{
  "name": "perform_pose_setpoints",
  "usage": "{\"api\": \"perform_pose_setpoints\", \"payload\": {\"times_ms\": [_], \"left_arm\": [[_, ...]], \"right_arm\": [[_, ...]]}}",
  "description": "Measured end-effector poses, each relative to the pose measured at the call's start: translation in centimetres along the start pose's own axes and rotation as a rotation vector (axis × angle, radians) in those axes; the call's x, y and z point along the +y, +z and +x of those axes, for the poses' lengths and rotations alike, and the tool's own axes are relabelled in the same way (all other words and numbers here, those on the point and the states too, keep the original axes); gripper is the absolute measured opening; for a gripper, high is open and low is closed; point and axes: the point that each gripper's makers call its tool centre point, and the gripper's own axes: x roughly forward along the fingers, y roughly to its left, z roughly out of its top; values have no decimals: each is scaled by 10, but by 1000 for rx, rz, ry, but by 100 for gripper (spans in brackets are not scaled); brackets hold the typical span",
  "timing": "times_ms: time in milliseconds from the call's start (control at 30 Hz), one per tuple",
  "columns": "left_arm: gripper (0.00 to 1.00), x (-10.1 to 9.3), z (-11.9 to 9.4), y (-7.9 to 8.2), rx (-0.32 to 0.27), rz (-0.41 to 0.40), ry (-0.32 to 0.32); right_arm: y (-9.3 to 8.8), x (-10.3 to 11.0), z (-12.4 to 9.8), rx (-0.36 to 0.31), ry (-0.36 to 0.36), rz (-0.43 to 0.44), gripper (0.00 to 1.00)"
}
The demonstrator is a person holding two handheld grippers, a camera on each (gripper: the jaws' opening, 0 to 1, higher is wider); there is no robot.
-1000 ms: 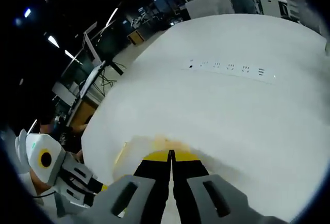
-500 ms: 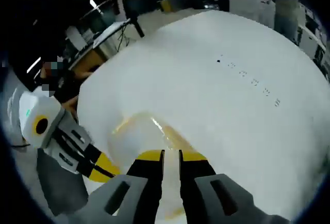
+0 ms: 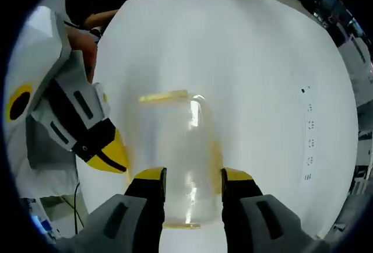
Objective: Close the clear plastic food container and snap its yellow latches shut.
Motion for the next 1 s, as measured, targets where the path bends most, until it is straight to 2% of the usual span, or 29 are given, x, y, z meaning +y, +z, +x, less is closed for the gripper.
{"api": "perform_pose_setpoints", "payload": {"times_ms": [100, 267, 333, 433, 467, 500, 533, 600, 633, 700, 733, 767, 800, 867, 900, 933, 1000], "left_arm": [[0, 0, 0, 0, -1, 32, -2], [0, -1, 1, 2, 43, 185, -18], [0, -2, 2, 3, 73, 215, -13], [0, -5, 3, 4, 125, 333, -8], [1, -8, 3, 1, 143, 344, -23], [6, -17, 3, -4, 174, 354, -67], [10, -18, 4, 0, 160, 345, -53], [6, -12, 5, 1, 180, 418, -12], [5, -11, 5, 2, 185, 443, -6], [6, -14, 6, 2, 191, 437, -11], [13, -13, 6, 9, 168, 460, 10], [21, -4, 5, 14, 163, 491, 65], [22, 2, 3, 11, 207, 538, 89], [14, 2, 5, 1, 253, 579, 57], [16, 4, 8, -3, 257, 561, 65], [17, 4, 8, 1, 239, 572, 68], [19, 8, 9, 3, 244, 589, 84]], "right_arm": [[-1, 0, 1, 15, 2, -24, 35], [-2, 0, 1, 48, 13, -27, 36], [-2, 0, 2, 81, 14, -34, 37], [-5, 5, 0, 140, 7, -70, 37], [-3, 0, 1, 151, 7, -75, 37], [-2, -2, 1, 161, 5, -79, 37], [-2, -3, 1, 169, 5, -86, 37], [-3, -5, 2, 184, 2, -98, 37], [-3, -5, 1, 186, 1, -97, 36], [1, -16, 3, 196, 1, -102, 36], [1, -16, 3, 196, 0, -104, 36], [1, -17, 2, 193, 1, -100, 36], [1, -17, 2, 187, -1, -94, 36], [0, -17, 2, 179, 0, -92, 36], [2, -16, 3, 176, -3, -89, 36], [3, -18, 3, 179, -4, -88, 36], [4, -17, 4, 183, -10, -88, 36]]}}
